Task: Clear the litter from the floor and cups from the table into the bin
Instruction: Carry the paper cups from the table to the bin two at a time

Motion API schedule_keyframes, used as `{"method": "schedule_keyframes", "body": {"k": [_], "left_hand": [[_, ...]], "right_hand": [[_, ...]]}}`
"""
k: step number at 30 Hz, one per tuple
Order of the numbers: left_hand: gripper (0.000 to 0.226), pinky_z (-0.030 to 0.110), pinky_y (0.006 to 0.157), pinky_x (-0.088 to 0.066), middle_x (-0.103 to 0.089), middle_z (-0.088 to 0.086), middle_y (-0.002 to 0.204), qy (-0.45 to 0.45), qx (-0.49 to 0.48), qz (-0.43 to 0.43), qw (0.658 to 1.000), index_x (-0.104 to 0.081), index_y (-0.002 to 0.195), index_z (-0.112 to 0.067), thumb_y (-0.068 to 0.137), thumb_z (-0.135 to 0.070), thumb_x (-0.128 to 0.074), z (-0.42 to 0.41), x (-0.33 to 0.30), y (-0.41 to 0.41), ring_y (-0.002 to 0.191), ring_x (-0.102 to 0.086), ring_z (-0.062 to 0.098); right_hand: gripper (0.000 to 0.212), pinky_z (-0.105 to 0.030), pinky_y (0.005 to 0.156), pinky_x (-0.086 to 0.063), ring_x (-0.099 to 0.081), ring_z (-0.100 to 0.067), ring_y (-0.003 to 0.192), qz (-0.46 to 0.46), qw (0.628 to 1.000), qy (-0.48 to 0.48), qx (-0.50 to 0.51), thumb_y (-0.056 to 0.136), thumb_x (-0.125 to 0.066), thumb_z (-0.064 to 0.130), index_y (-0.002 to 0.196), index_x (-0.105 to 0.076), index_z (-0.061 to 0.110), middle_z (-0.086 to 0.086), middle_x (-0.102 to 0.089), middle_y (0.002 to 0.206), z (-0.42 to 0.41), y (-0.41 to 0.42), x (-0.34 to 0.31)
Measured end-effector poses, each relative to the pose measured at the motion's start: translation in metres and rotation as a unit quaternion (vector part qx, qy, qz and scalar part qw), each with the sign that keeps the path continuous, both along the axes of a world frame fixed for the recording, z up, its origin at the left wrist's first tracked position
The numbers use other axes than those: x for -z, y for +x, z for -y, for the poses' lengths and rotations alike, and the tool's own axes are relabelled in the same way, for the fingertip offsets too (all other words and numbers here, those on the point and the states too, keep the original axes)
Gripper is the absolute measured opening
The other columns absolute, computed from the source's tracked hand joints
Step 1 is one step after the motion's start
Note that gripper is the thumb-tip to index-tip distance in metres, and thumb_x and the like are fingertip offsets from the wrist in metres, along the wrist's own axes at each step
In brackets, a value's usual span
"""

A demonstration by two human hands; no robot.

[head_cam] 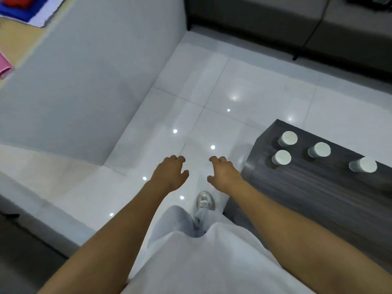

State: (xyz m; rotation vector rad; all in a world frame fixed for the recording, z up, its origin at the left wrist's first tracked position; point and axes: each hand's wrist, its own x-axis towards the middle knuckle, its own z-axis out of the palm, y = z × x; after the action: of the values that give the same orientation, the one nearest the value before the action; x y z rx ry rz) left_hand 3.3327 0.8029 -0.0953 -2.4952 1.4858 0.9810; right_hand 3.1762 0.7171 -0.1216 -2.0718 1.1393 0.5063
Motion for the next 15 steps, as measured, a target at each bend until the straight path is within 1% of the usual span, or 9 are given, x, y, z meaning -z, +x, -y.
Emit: {"method": "schedule_keyframes", "body": {"k": [3,8,13,15], "left_hand": [[0.049,0.036,0.096,-0.041,-0.05,0.011,0.13,0.006,0.047,-0.005,0.999,-0.041,0.139,-0.013,0.096,-0.034,-0.049,0.044,0.0,0.015,0.123,-0.044,0.027],[0.048,0.036,0.096,-0.041,-0.051,0.012,0.129,0.011,0.153,-0.022,0.988,-0.042,0.138,-0.012,0.095,-0.032,-0.05,0.127,0.007,0.03,0.121,-0.045,0.028],[0.048,0.034,0.093,-0.041,-0.05,0.01,0.128,0.017,0.282,-0.026,0.959,-0.041,0.138,-0.014,0.095,-0.034,-0.048,0.213,0.012,0.036,0.121,-0.044,0.026],[0.048,0.034,0.093,-0.041,-0.05,0.009,0.128,0.015,0.334,-0.027,0.942,-0.041,0.138,-0.014,0.095,-0.034,-0.048,0.247,0.011,0.037,0.121,-0.044,0.026]], "right_hand": [[0.061,-0.04,0.09,-0.045,-0.043,-0.031,0.12,-0.001,0.999,0.003,0.045,0.09,-0.055,0.023,0.145,-0.029,0.016,-0.012,-0.04,0.136,0.029,0.005,-0.002],[0.059,-0.042,0.092,-0.046,-0.041,-0.032,0.122,-0.023,0.988,0.007,0.151,0.091,-0.055,0.023,0.143,-0.029,0.016,-0.012,-0.039,0.136,0.075,0.004,-0.001],[0.06,-0.044,0.097,-0.044,-0.039,-0.033,0.125,-0.038,0.957,0.009,0.288,0.091,-0.054,0.022,0.144,-0.027,0.016,-0.012,-0.036,0.138,0.117,0.002,-0.001],[0.06,-0.045,0.098,-0.045,-0.038,-0.032,0.126,-0.042,0.935,0.014,0.351,0.092,-0.054,0.022,0.144,-0.027,0.016,-0.012,-0.036,0.139,0.128,0.004,-0.002]]}}
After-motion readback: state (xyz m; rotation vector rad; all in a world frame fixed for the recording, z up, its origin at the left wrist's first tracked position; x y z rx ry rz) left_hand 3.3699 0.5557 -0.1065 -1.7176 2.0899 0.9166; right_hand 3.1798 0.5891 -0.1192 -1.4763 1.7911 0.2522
